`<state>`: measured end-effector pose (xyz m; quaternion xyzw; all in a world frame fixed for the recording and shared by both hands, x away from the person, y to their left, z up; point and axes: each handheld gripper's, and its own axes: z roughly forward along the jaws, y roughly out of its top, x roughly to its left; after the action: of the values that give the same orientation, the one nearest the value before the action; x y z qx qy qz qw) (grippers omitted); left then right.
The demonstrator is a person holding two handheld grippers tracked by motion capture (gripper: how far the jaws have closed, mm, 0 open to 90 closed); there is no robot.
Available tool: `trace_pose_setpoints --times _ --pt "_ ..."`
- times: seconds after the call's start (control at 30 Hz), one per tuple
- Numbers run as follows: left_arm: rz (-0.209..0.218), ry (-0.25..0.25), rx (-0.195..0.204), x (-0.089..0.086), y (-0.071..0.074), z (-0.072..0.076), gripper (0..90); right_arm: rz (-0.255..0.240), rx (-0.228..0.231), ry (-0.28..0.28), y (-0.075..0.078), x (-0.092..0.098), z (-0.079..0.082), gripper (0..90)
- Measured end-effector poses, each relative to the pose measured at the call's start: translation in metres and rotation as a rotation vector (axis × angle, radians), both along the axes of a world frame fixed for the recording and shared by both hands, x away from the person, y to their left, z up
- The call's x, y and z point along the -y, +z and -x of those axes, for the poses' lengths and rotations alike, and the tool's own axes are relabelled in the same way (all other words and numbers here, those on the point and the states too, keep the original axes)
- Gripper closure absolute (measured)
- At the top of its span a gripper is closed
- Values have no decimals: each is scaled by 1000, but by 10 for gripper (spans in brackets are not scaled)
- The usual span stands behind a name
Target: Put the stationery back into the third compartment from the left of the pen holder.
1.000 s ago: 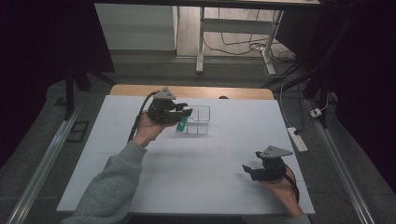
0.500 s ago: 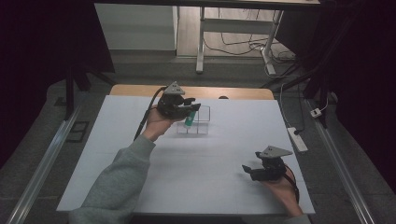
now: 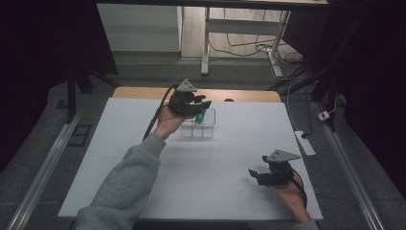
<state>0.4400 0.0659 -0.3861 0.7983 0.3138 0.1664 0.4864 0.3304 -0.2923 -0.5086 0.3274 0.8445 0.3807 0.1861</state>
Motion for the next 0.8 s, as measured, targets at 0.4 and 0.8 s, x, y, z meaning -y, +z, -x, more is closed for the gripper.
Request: trace_pose_setpoints --times 0.4,0.8 --pt "0 6 26 14 -2 -10 640 -2 -1 3 0 0 0 199" --pt "-9 8 17 34 -8 -28 639 1 -6 2 0 1 -1 200"
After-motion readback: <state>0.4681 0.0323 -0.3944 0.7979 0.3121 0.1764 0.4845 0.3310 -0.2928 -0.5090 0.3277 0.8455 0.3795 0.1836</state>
